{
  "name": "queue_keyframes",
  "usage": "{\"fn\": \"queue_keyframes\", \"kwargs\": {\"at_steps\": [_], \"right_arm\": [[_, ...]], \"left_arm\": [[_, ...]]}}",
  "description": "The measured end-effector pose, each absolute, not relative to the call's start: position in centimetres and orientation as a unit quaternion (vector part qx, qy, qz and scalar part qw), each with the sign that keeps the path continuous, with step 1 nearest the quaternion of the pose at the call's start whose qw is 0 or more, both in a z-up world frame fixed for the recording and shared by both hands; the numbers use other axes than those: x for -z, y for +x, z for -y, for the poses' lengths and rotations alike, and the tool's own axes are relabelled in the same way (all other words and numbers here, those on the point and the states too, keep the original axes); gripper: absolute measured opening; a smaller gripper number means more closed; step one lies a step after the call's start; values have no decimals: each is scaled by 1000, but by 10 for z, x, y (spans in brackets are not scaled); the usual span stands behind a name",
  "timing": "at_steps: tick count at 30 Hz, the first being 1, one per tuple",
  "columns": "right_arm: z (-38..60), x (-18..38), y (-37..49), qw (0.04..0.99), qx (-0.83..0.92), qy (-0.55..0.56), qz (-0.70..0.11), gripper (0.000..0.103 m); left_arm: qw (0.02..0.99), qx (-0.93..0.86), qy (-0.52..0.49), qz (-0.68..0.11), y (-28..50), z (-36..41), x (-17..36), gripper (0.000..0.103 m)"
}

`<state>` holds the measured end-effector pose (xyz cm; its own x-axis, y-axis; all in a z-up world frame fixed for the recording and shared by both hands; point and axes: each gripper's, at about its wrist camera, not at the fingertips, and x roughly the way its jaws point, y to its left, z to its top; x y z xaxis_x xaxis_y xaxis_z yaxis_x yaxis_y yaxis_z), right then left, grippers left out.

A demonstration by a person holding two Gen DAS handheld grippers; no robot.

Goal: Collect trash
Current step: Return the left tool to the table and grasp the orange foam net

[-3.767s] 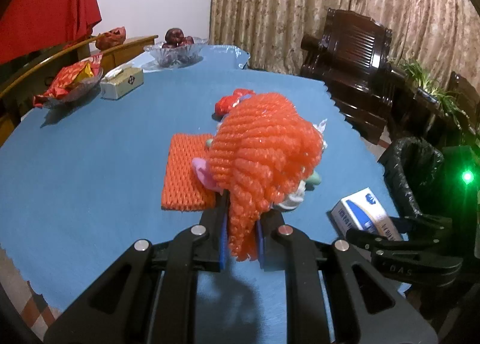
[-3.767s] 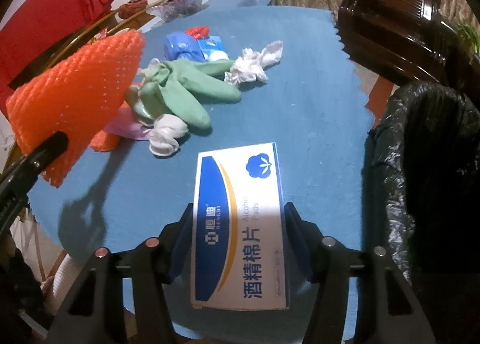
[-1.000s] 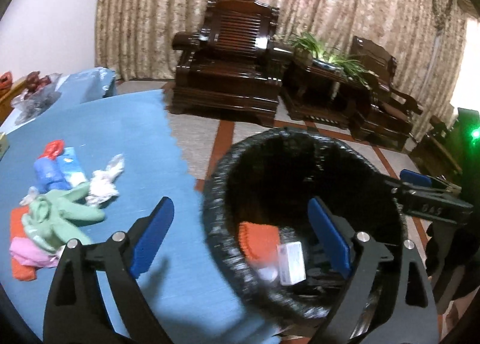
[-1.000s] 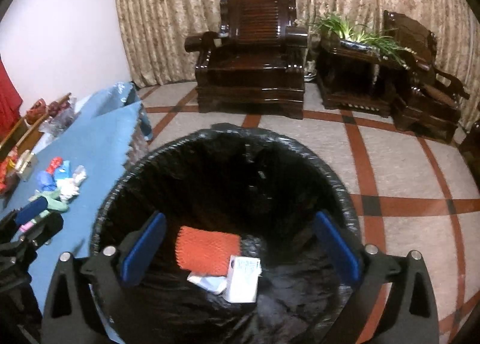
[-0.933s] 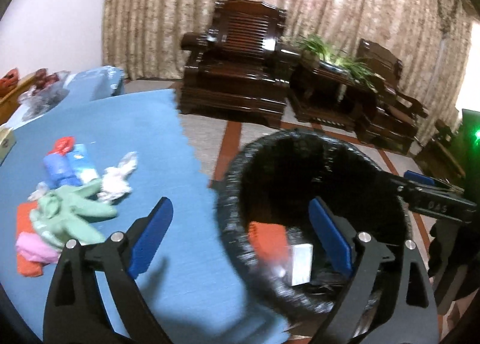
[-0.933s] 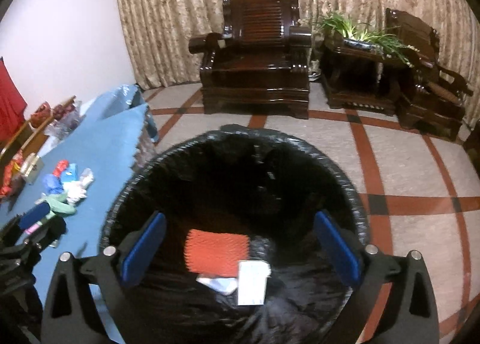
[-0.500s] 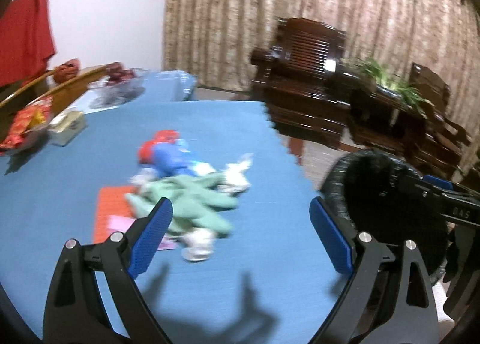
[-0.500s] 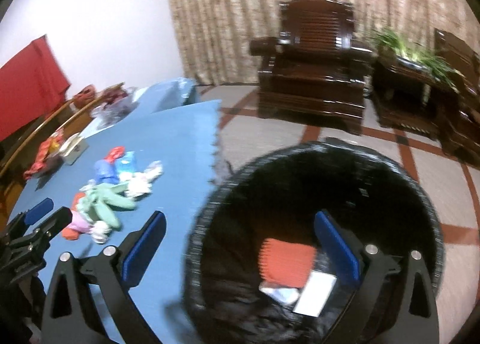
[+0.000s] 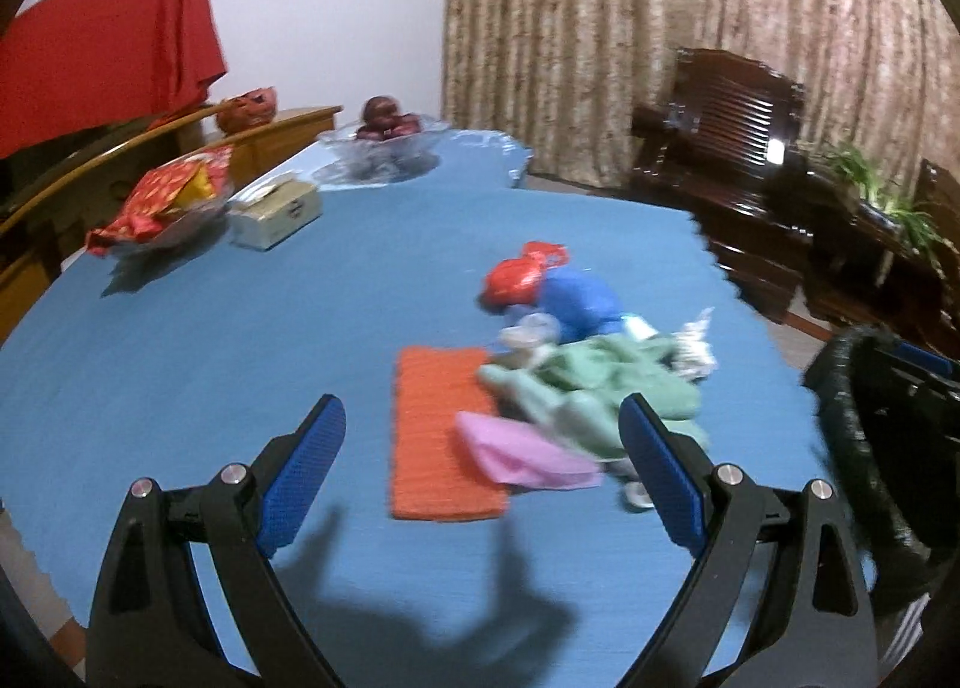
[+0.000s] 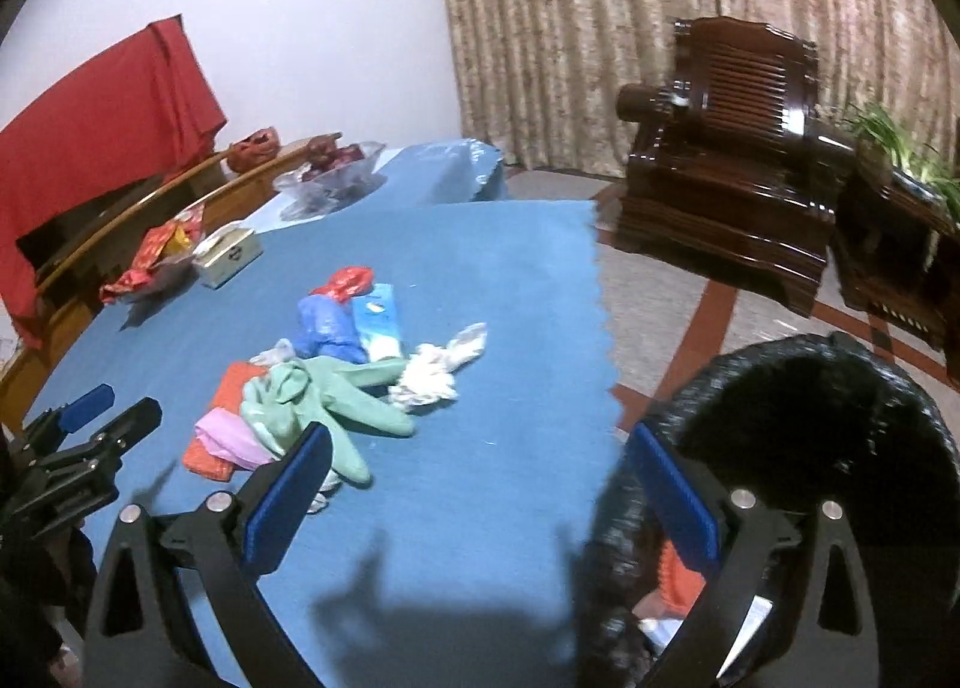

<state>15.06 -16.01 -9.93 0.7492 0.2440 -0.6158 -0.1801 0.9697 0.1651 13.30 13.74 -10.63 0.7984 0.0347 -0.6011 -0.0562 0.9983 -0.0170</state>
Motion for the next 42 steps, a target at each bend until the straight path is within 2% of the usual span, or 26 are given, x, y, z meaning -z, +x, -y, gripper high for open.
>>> {"fn": "queue_keyframes", "kwargs": {"at_steps": [3,9,15,19,28,29,32,34,37,42], "right_arm": [[147,106,157,933,-122,40,-337,97],[124,125,166,926,-132,29,-354,97],[115,141,179,922,-126,24,-366,93],[118,145,192,920,-120,27,-371,87],[115,155,206,917,-122,19,-379,86],[115,155,207,917,-121,19,-380,86],[118,154,212,918,-120,21,-377,86],[120,152,216,919,-119,24,-374,85],[120,149,224,921,-118,25,-370,84],[117,150,238,919,-119,23,-375,78]], "left_arm": [[944,-36,-18,-328,138,-150,116,84],[937,-54,-24,-345,141,-168,136,82],[927,-54,-27,-370,149,-175,157,78],[921,-58,-35,-384,156,-180,170,71],[909,-44,-45,-412,183,-178,190,68],[908,-41,-50,-414,185,-178,190,66],[906,-23,-67,-417,190,-177,190,46],[906,1,-76,-416,192,-174,190,22],[908,6,-80,-410,192,-172,187,12],[918,-16,-92,-386,191,-182,177,11]]}}
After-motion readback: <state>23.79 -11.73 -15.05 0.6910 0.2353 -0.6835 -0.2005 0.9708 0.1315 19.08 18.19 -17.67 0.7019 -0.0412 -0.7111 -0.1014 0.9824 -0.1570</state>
